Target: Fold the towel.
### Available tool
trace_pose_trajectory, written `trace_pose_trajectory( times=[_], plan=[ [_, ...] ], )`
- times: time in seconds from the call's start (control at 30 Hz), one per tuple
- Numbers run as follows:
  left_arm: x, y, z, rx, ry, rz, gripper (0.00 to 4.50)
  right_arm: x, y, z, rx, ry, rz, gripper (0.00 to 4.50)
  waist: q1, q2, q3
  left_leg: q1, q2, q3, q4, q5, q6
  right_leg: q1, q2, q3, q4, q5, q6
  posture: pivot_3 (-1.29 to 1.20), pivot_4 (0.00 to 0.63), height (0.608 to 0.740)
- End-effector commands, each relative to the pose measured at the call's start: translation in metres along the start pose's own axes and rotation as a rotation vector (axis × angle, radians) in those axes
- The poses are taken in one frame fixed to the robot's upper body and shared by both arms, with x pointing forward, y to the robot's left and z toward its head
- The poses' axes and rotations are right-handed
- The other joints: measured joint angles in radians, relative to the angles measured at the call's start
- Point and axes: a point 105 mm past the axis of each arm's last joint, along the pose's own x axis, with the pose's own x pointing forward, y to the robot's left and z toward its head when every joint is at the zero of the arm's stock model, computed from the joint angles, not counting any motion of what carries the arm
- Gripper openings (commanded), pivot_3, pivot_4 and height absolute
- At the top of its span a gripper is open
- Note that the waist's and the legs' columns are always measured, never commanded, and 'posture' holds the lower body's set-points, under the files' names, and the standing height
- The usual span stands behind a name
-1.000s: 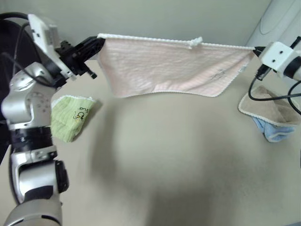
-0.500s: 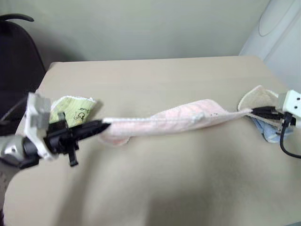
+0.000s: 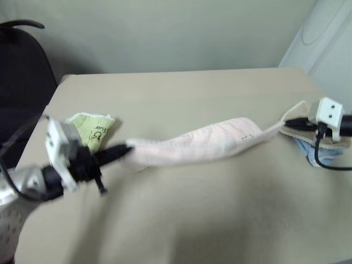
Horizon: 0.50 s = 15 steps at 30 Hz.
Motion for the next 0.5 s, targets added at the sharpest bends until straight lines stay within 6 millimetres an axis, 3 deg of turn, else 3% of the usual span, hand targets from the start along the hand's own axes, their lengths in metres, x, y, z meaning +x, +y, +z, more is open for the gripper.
trace_pose_trajectory(
  times=[0.03, 0.17, 0.27, 0.4, 0.5],
  plan=[
    [0.009, 0.049, 0.031, 0.094, -0.116, 0.189, 0.01, -0.006, -0.034, 0.011, -0.107, 0.009, -0.143, 0.00, 0.000, 0.001, 0.000, 0.000, 0.000, 0.000, 0.000, 0.000, 0.000, 0.000, 0.000, 0.000, 0.000, 0.000, 0.000, 0.00, 0.150, 0.740],
    [0.014, 0.088, 0.072, 0.144, -0.244, 0.290, 0.01, -0.015, -0.068, 0.024, -0.182, 0.011, -0.288, 0.00, -0.003, 0.002, 0.001, -0.006, -0.001, -0.001, -0.001, 0.007, -0.011, -0.006, -0.001, -0.001, -0.001, 0.000, 0.000, 0.00, 0.150, 0.740],
    [0.012, 0.100, 0.089, 0.173, -0.288, 0.309, 0.01, -0.021, -0.078, 0.032, -0.199, -0.011, -0.336, 0.00, -0.003, 0.002, 0.001, -0.011, -0.002, -0.001, 0.000, 0.008, -0.013, -0.010, -0.002, -0.001, -0.001, 0.000, 0.000, 0.00, 0.150, 0.740],
    [0.008, 0.086, 0.090, 0.178, -0.278, 0.178, 0.01, -0.026, -0.071, 0.031, -0.195, -0.033, -0.298, 0.00, -0.004, 0.002, 0.001, -0.013, -0.001, -0.002, -0.001, 0.008, -0.013, -0.012, -0.002, -0.002, -0.002, 0.000, 0.000, 0.00, 0.150, 0.740],
    [-0.006, 0.054, 0.064, 0.139, -0.184, -0.014, 0.01, -0.031, -0.051, 0.025, -0.136, -0.050, -0.193, 0.00, -0.005, 0.002, 0.001, -0.016, -0.002, -0.003, 0.000, 0.009, -0.013, -0.013, -0.002, -0.003, -0.001, 0.000, 0.000, 0.00, 0.150, 0.740]
  ],
)
